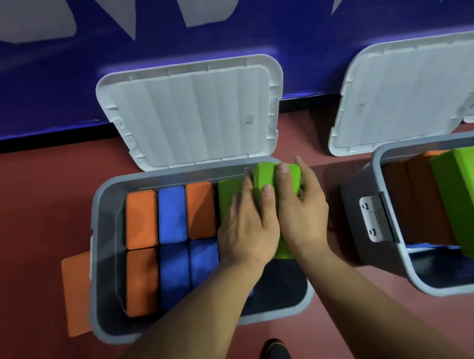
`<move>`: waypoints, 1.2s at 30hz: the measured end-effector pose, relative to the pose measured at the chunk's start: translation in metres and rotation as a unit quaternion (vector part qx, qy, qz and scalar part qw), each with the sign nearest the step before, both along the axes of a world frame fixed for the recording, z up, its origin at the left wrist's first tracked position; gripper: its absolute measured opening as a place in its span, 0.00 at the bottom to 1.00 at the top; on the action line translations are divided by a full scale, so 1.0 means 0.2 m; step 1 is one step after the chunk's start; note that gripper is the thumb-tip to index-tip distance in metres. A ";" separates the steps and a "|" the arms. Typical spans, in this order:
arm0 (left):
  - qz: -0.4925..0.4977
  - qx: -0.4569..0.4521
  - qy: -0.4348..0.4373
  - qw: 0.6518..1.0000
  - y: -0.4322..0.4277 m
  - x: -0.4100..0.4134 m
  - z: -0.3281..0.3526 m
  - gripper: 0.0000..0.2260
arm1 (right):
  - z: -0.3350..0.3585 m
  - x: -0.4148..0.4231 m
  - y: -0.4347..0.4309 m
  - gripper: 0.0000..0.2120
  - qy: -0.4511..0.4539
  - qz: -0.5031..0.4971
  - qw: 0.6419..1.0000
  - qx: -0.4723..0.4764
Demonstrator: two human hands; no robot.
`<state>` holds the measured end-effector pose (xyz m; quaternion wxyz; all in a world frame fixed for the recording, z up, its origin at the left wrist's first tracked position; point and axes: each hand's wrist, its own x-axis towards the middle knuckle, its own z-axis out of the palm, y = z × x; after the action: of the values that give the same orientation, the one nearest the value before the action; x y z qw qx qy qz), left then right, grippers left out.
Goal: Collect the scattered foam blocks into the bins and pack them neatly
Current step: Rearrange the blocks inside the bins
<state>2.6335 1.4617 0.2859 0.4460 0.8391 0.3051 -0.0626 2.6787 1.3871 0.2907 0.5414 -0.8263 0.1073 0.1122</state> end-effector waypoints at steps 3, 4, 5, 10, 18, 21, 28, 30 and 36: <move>-0.007 -0.004 -0.008 1.000 -0.03 0.04 0.04 0.38 | 0.04 0.04 -0.05 0.26 -0.006 0.005 1.000 -0.003; -0.004 -0.004 -0.013 1.000 -0.05 0.05 0.04 0.36 | 0.04 0.06 -0.06 0.26 -0.008 0.009 1.000 -0.004; 0.003 -0.006 -0.018 1.000 -0.06 0.06 0.04 0.34 | 0.05 0.07 -0.07 0.26 -0.010 0.014 1.000 -0.006; 0.075 -0.031 -0.034 0.996 -0.09 0.03 -0.01 0.29 | 0.00 0.08 -0.07 0.23 -0.007 0.053 0.998 -0.018; 0.036 -0.020 0.035 0.999 -0.06 -0.02 -0.14 0.26 | -0.16 0.03 -0.08 0.20 0.038 0.064 0.997 -0.025; 0.046 -0.031 0.035 0.998 -0.04 0.00 -0.21 0.27 | -0.26 0.07 -0.04 0.16 0.065 0.073 0.995 -0.014; -0.019 -0.027 0.066 0.997 0.07 0.00 -0.44 0.26 | -0.51 0.07 0.06 0.26 0.085 0.060 0.993 -0.060; -0.048 0.009 0.063 0.997 0.12 0.01 -0.51 0.28 | -0.57 0.10 0.06 0.26 0.108 0.061 0.990 -0.064; -0.128 0.129 0.087 0.979 0.19 0.05 -0.74 0.36 | -0.79 0.13 0.08 0.24 0.096 0.078 0.990 -0.064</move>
<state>2.6433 1.4997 0.1372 0.2937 0.9131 0.2384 -0.1520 2.7056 1.4034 0.1321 0.4641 -0.8506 0.1008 0.2258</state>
